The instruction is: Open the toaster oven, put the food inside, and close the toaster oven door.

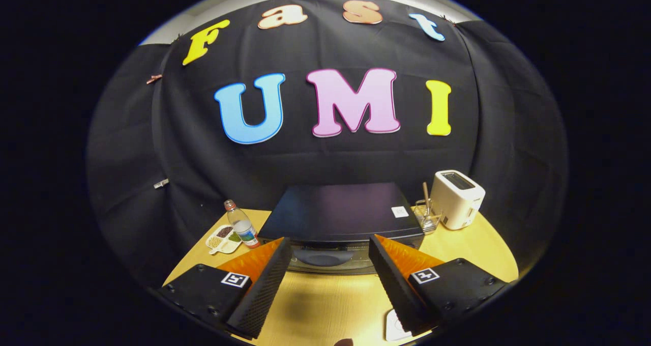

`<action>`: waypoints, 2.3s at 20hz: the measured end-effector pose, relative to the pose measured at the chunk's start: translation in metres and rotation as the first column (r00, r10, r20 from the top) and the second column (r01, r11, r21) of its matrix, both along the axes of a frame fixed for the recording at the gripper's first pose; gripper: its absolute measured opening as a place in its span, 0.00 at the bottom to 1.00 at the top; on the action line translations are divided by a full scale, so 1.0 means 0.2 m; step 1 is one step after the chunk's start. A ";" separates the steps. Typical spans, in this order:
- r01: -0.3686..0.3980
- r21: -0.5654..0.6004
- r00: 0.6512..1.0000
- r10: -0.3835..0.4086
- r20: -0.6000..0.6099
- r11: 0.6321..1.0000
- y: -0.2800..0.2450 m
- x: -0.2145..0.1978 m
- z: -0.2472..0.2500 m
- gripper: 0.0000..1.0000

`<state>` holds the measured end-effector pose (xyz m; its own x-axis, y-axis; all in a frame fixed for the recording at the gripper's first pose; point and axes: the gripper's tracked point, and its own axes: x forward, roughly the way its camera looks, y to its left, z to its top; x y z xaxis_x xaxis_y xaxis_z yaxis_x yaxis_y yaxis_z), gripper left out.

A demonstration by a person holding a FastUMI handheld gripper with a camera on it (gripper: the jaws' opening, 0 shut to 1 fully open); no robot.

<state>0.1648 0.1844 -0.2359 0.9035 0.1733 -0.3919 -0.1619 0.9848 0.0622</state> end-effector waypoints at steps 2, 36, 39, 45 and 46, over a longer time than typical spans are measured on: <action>0.017 0.007 0.999 -0.016 -0.042 1.000 0.05 0.08 -0.14 0.99; 0.060 -0.132 0.949 -0.097 -0.298 0.989 -0.07 -0.45 -0.91 0.99; 0.038 -0.053 0.943 -0.053 -0.328 0.998 -0.09 -0.51 -0.80 0.99; -0.056 0.026 0.836 0.061 -0.545 0.998 -0.41 -0.69 -0.70 0.99; -0.062 0.011 0.813 0.057 -0.580 0.998 -0.50 -0.71 -0.69 0.99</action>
<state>0.0220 0.0838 -0.3734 0.4966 0.2139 -0.8412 -0.1564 0.9754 0.1556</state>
